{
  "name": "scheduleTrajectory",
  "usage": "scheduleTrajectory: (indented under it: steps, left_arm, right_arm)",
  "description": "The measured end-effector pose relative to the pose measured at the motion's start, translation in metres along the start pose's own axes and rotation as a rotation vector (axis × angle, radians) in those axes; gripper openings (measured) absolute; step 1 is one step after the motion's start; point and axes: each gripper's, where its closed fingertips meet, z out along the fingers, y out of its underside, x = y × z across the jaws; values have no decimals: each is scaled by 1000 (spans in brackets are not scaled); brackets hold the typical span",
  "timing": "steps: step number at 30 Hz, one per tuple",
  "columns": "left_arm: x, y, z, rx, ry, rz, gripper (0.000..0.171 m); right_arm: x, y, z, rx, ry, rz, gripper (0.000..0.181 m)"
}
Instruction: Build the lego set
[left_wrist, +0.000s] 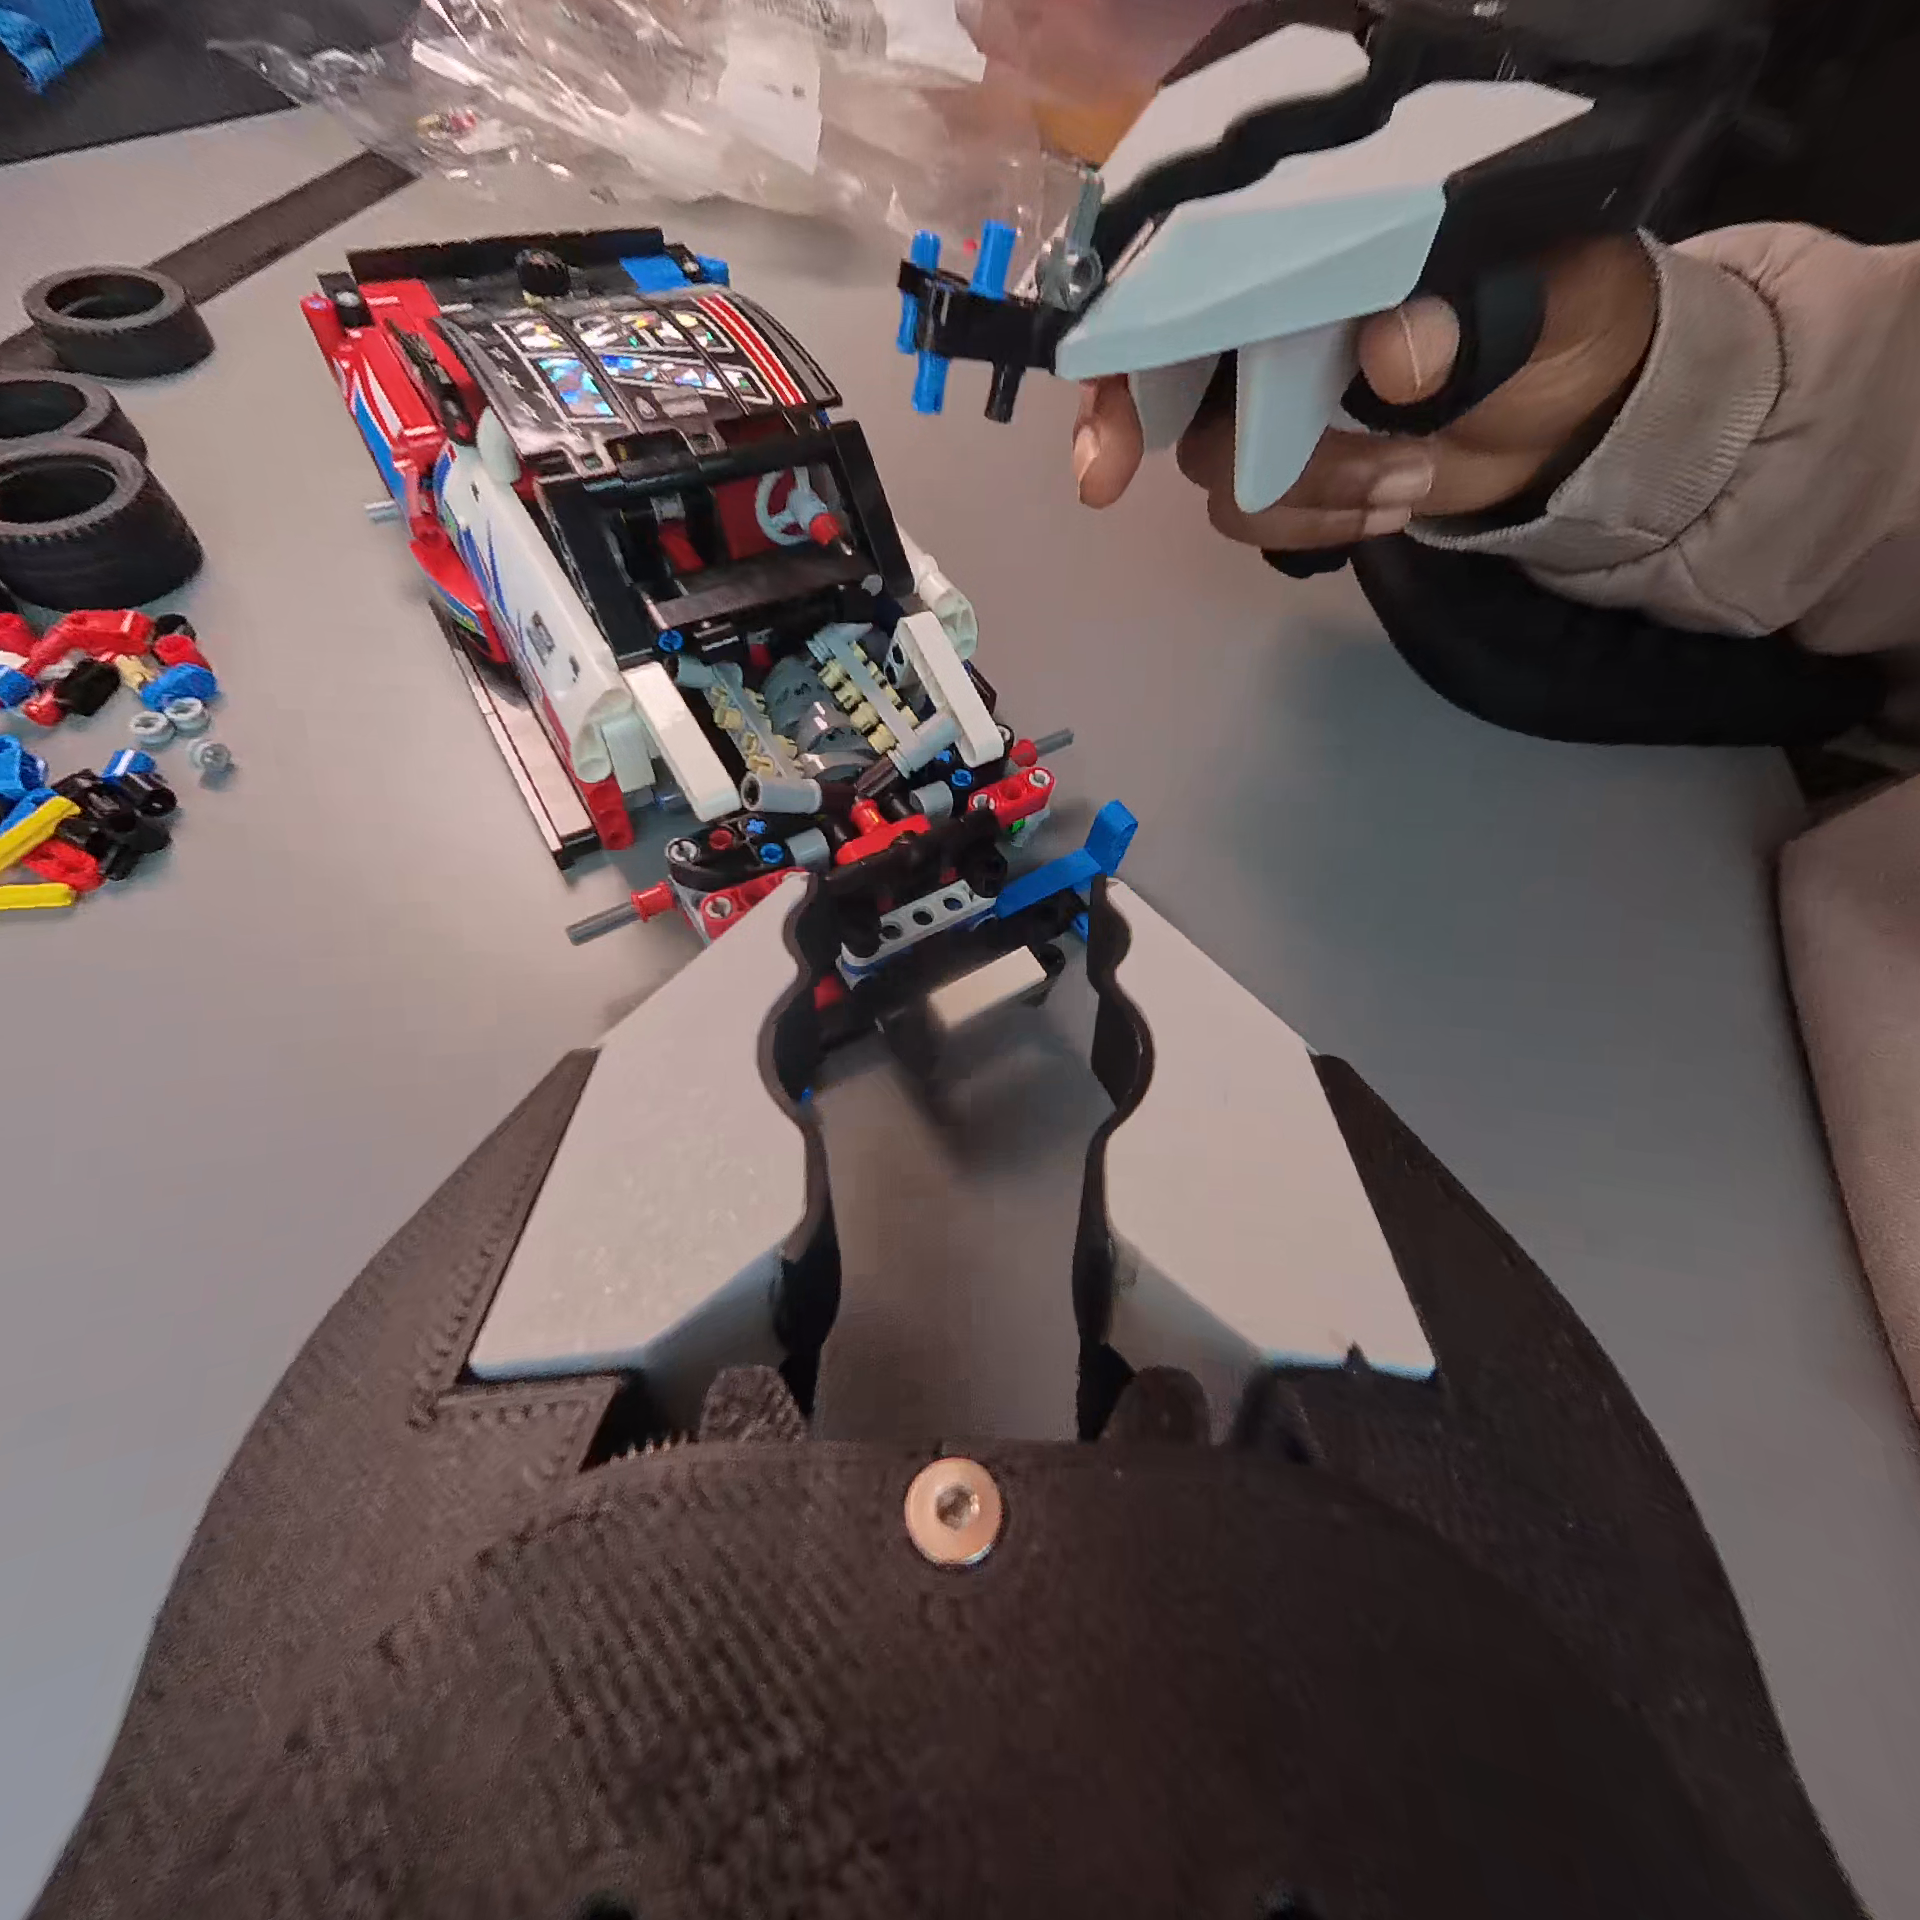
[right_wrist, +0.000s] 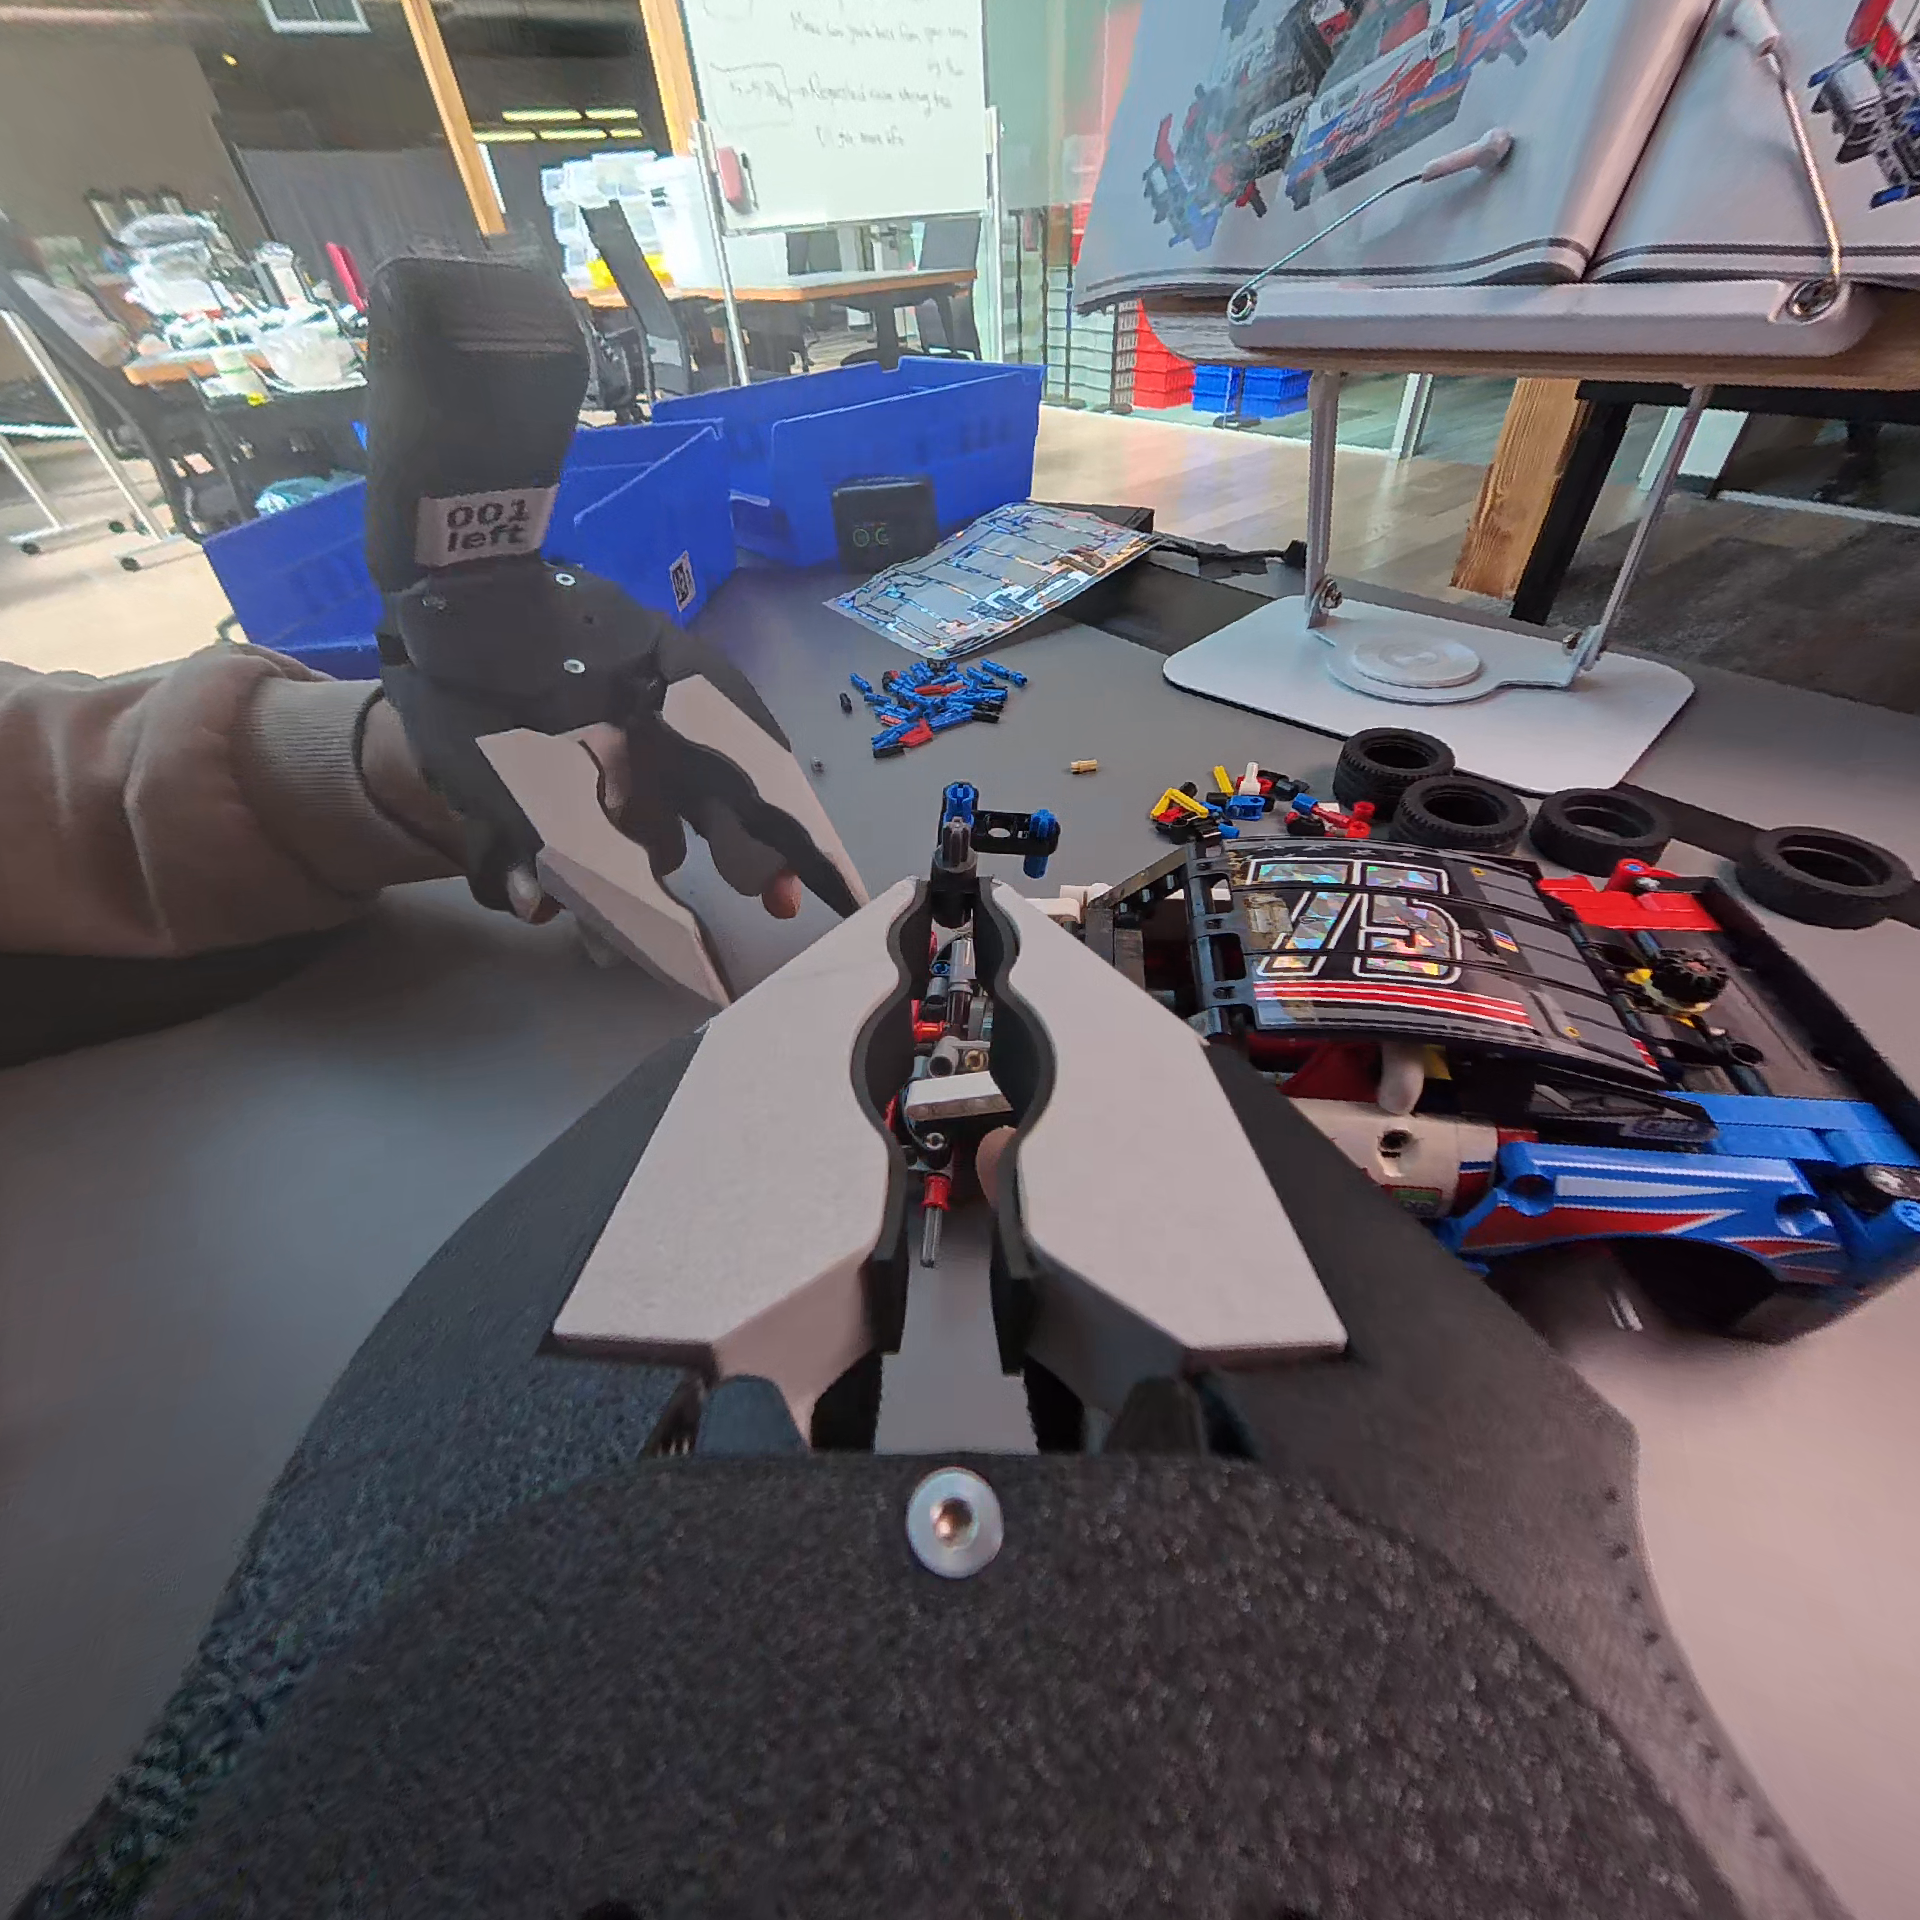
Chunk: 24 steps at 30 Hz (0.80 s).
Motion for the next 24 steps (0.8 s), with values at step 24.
scheduleTrajectory:
  steps: [24]
  left_arm:
    - [-4,19,7,-101,-57,98,46]
  right_arm:
    - [9,18,10,-13,8,64,5]
